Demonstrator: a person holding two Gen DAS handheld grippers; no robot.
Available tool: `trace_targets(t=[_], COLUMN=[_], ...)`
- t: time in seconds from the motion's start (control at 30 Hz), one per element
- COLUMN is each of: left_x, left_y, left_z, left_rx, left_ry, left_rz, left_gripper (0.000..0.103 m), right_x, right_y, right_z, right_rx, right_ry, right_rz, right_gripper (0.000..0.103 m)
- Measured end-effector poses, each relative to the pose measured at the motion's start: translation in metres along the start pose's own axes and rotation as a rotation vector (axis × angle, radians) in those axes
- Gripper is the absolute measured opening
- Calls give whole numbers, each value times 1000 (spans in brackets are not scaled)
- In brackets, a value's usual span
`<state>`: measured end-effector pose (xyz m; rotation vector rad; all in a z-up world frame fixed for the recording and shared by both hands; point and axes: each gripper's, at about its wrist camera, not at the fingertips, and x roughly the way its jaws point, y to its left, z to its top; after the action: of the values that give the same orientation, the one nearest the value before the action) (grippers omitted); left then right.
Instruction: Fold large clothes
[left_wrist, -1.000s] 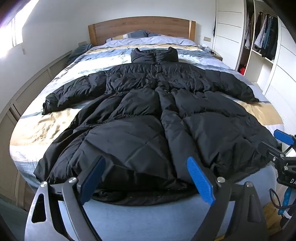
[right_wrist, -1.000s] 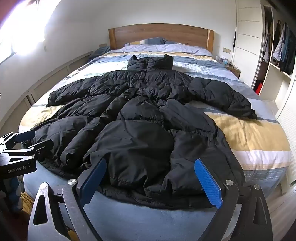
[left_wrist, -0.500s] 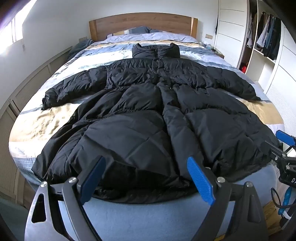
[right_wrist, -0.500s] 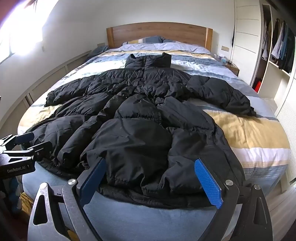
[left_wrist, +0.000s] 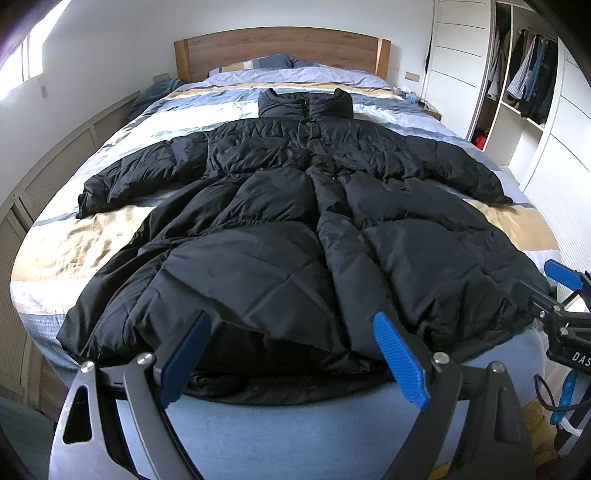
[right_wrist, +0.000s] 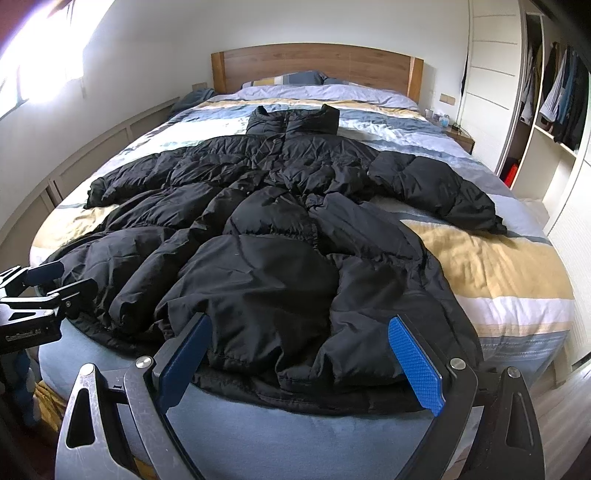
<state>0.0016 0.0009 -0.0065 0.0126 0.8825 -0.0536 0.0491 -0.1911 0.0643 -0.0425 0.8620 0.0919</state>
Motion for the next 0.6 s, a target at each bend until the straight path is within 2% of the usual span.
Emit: trace_targets(t=[0.6], left_x=[-5], left_y=[-10], left_z=[6], left_rx=[58], left_ry=[-14], left_rz=[-11], left_gripper=[90], right_x=[-3], right_y=[-7], right_z=[8], right_rx=[-4], right_ry=[-20], right_rz=[-46], right_gripper=[95])
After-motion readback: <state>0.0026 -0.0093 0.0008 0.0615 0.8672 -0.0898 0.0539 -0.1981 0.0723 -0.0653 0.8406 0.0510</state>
